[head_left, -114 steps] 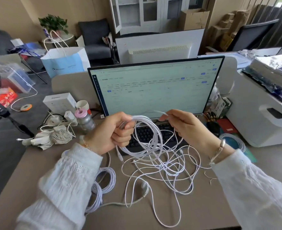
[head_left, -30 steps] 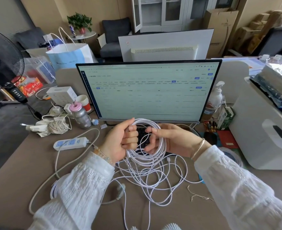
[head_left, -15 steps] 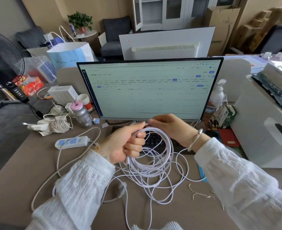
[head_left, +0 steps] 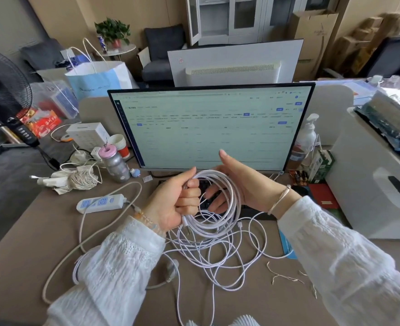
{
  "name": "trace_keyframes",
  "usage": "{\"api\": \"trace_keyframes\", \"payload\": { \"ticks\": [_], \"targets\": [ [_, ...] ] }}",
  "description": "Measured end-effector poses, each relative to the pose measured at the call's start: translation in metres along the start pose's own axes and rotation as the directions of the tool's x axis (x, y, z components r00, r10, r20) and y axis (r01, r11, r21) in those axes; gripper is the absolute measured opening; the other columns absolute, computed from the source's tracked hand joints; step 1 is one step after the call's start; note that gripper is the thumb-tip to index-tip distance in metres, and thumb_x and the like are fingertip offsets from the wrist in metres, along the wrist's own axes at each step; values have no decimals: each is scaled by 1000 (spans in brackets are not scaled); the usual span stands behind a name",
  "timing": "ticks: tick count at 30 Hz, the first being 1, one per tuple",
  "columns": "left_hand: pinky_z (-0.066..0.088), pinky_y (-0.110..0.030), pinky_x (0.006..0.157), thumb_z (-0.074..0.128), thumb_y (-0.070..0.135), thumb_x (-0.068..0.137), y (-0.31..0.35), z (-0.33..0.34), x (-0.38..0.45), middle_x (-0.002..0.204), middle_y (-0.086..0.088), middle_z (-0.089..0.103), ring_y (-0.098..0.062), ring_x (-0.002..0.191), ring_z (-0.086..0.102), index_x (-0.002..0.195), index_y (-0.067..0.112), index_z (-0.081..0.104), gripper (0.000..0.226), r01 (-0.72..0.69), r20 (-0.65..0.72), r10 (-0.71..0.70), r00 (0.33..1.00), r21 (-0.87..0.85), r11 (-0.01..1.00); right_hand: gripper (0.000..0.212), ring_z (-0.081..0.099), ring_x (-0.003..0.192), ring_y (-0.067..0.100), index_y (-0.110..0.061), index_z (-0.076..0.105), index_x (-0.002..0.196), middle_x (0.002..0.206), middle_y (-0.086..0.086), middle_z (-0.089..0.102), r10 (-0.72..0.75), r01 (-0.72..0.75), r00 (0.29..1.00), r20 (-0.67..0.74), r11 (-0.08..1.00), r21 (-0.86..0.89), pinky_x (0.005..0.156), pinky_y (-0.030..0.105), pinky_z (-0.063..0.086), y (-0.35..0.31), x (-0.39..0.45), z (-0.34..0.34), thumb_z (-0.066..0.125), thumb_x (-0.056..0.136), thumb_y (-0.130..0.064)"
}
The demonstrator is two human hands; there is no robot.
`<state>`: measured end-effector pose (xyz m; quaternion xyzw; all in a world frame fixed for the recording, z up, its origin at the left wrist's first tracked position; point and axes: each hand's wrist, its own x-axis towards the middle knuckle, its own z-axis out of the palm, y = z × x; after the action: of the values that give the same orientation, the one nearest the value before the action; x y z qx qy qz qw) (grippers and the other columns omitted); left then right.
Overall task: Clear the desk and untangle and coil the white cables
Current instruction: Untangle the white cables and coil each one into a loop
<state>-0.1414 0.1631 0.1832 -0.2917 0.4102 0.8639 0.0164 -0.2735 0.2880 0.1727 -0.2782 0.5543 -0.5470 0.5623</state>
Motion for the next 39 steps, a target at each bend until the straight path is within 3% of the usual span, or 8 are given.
{"api": "trace_keyframes", "payload": {
  "ticks": [4,7,11,16,21,25,33,39],
  "targets": [
    [16,-16,31,43,41,100,-7,-3,6,44,9,17,-4,32,15,61,19,35,45,-124,-112,148,983,196,973,29,66,62,28,3,59,112,64,10,59,-62,64,998,14,983,-172,66,38,55,7,-1,-3,65,89,-14],
    [38,-20,41,43,40,100,-9,-6,2,50,5,17,-8,40,16,64,16,37,44,-187,-43,225,973,419,888,29,57,45,18,13,56,107,49,1,43,-29,29,1000,3,999,-34,56,33,54,8,1,-10,60,90,-10],
    [54,-33,59,43,40,96,-5,-12,-7,49,9,19,-5,39,16,66,16,42,38,-76,133,44,990,244,967,17,32,36,9,1,61,92,46,-5,29,-2,-6,998,57,989,150,49,26,47,10,-3,-10,58,85,-14],
    [30,-18,39,48,37,92,-14,-15,-6,44,11,18,-5,38,10,60,17,44,38,-40,164,48,985,-50,998,25,22,40,8,-8,62,85,49,-6,22,28,-37,999,44,971,235,46,21,35,11,-5,-1,58,84,-33],
    [11,-16,33,51,35,89,-7,-18,-4,43,11,18,-5,40,4,61,18,41,34,-23,103,33,994,-102,994,43,58,59,19,-4,66,101,70,6,59,26,-47,997,69,943,328,62,33,54,20,0,-2,43,96,-39],
    [12,-15,31,50,35,89,-7,-17,-4,43,11,21,-4,39,5,63,18,43,32,57,118,-53,992,-36,998,29,64,70,25,-5,67,106,91,12,66,5,-11,999,37,984,175,68,39,58,16,5,-6,47,98,-25],
    [13,-14,29,50,35,89,-16,-14,-3,43,11,21,0,30,18,59,18,47,35,109,113,-111,987,24,994,24,70,68,25,1,63,97,84,15,70,-7,13,999,36,987,-162,62,34,59,3,13,-7,48,100,-17],
    [18,-14,29,49,35,92,-17,-14,-3,44,11,21,-1,31,19,61,17,46,36,112,138,-108,984,-18,994,24,70,67,27,2,60,94,81,17,70,-63,48,994,-86,984,-170,65,37,59,2,14,-10,47,100,-17]
  ]
}}
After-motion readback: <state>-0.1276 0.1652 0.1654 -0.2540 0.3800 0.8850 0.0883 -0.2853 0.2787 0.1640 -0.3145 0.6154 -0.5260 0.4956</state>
